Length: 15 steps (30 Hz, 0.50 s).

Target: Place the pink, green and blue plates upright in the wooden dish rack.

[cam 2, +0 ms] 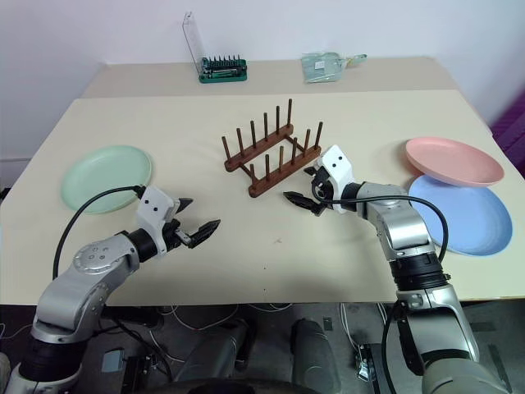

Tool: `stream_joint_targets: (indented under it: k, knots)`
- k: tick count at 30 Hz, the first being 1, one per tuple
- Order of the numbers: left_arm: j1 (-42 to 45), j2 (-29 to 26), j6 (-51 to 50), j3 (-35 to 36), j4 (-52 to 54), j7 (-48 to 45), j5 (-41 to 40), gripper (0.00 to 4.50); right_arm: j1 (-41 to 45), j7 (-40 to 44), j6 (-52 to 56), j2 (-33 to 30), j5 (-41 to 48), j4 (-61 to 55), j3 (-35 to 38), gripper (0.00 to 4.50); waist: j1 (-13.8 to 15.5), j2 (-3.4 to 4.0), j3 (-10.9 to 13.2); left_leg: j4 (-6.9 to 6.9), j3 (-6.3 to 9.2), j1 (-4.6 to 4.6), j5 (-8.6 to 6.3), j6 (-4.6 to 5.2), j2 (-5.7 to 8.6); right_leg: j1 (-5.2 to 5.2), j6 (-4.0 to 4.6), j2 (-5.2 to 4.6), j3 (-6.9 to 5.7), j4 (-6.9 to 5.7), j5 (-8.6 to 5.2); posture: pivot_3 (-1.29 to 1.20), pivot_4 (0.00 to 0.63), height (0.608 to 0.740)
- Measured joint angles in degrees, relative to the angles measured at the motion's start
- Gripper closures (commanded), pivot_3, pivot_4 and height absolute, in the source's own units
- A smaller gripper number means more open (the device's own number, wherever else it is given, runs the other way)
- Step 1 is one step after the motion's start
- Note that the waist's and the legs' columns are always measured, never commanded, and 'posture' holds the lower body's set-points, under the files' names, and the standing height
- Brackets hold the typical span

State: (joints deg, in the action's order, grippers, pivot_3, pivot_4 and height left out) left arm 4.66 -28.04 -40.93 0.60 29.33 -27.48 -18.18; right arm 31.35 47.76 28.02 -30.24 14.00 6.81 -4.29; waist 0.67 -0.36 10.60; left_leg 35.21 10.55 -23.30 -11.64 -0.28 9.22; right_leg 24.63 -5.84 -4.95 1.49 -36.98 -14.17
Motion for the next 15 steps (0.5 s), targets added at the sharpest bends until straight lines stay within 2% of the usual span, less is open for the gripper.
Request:
stream_joint_targets:
  k: [15]
  knots:
    - [-0.3,0.7,0.3,-1.4,-1.2,1.5,1.3,0.0,-2.2,-0.2,-0.8,-0.6,-1.6,-0.5,0.1,0.04,0.0,0.0,0.0,0.0,0.0,0.0,0.0,0.0,0.0,0.0,0.0,0.0,0.0,0.0,0.0,0.0,0.15,0.74]
